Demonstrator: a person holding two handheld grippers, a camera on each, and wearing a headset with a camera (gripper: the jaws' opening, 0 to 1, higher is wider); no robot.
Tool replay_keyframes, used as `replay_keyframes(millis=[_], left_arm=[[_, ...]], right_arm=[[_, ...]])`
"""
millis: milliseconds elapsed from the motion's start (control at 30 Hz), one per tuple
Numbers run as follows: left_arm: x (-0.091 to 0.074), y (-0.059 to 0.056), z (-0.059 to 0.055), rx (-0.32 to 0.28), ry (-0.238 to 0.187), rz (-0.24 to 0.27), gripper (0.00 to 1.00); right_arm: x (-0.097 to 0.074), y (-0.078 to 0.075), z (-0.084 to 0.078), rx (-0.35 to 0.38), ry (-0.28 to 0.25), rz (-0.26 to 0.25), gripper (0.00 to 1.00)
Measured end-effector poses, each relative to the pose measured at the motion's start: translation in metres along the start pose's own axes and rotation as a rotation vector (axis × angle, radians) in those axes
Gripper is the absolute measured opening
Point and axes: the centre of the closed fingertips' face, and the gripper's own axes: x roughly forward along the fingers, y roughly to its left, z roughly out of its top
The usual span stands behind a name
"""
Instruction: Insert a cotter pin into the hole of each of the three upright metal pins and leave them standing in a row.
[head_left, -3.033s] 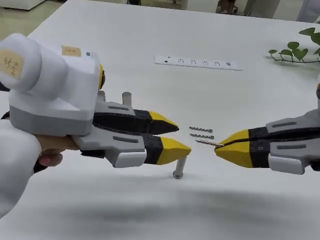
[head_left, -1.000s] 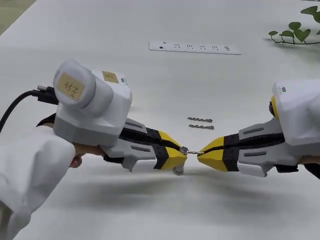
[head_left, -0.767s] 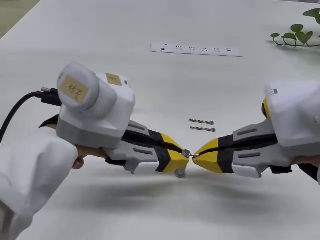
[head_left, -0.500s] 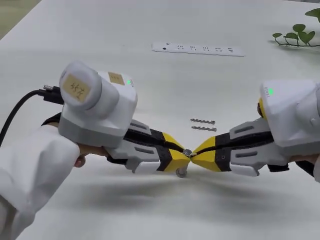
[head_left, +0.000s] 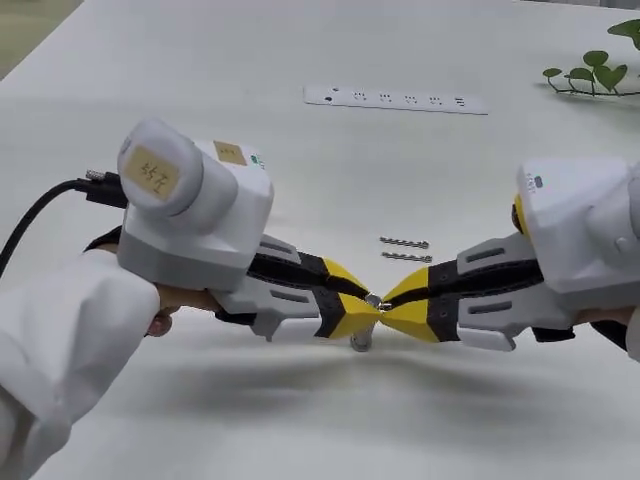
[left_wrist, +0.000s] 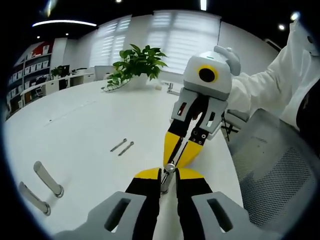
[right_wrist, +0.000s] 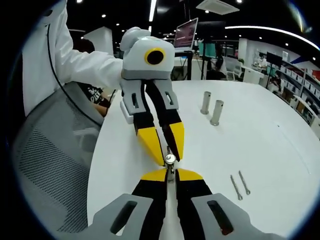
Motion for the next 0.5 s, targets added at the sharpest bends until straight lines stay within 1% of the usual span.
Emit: replay_keyframes(millis=[100, 167, 267, 300, 367, 500], left_arm=[[-0.002, 0.0, 0.001, 0.009, -0.004, 0.008, 0.07], [-0.006, 0.002, 0.002, 0.016, -0.01, 0.023, 0.12], [-0.01, 0.001, 0.002, 0.021, -0.01, 0.026, 0.25], [-0.012, 0.0, 0.002, 0.033, -0.013, 0.029, 0.3], [-0.014, 0.0, 0.001, 0.032, -0.015, 0.032, 0.36], [-0.023, -0.001, -0.001, 0.031, -0.035, 0.045, 0.5]], right_arm=[[0.0, 0.002, 0.0, 0.001, 0.004, 0.004, 0.06], [0.0, 0.001, 0.0, -0.002, 0.007, -0.001, 0.08], [-0.001, 0.002, 0.001, 0.007, 0.001, -0.006, 0.09], [-0.001, 0.001, 0.002, 0.012, -0.002, -0.008, 0.09], [-0.001, 0.001, 0.004, 0.014, -0.004, -0.011, 0.09], [0.0, 0.002, 0.008, 0.033, -0.018, -0.014, 0.11]])
